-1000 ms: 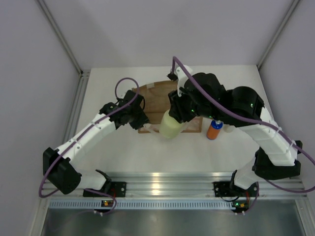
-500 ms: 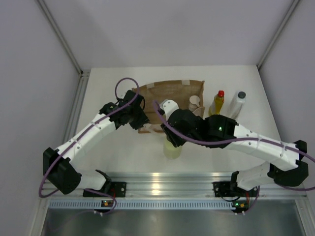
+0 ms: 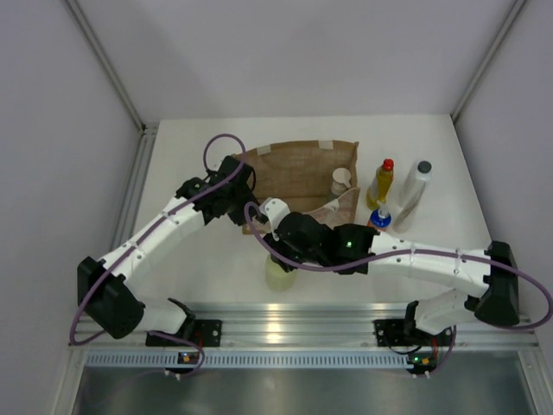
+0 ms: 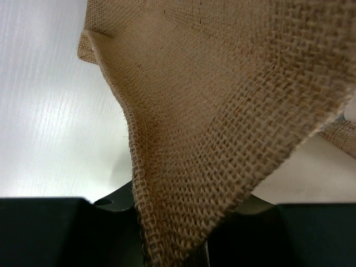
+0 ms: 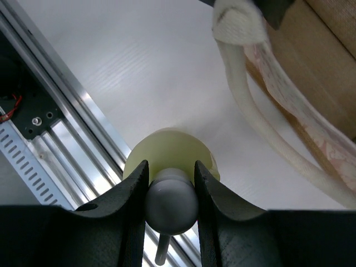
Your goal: Take the personal care products out of the canvas bag
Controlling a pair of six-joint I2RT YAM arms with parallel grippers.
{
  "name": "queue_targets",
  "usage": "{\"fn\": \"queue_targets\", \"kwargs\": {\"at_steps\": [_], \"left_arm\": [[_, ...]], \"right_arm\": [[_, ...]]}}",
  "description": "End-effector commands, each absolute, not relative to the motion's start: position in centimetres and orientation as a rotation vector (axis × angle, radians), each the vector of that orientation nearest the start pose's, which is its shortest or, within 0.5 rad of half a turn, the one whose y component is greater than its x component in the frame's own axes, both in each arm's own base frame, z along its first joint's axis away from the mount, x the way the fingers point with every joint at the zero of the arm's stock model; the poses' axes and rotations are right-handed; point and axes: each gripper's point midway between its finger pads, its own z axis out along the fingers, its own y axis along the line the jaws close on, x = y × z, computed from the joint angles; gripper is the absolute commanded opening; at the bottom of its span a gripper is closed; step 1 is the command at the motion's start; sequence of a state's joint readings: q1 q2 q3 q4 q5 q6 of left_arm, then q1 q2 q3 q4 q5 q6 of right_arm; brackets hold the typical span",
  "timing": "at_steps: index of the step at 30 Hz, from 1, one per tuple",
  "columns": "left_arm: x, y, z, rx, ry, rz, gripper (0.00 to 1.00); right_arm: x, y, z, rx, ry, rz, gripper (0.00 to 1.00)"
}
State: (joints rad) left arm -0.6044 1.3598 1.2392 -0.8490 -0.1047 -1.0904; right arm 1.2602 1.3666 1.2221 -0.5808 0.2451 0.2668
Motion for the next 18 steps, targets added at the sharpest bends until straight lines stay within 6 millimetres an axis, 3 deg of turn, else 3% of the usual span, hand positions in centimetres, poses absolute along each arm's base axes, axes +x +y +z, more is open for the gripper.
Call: {"fn": "queue_targets", "kwargs": {"at_steps": [1,13,18], "left_arm": [[27.9,-21.2,19.4,-0.651,2.503,-0.533,0.36],[27.8,-21.2,19.3,-0.635,2.510,-0.533,0.35],[27.8,-21.3,19.5,-0.633,2.508,-0.540,0.35]], "right_arm": [[15.4,40.3,26.4,-0.905,1.848,0.761,0.00],[14.4,43.1,22.2,-1.116,1.783,0.743,0.00],[14.6,43.2,21.1,-1.131,1.796,0.706,0.00]]}}
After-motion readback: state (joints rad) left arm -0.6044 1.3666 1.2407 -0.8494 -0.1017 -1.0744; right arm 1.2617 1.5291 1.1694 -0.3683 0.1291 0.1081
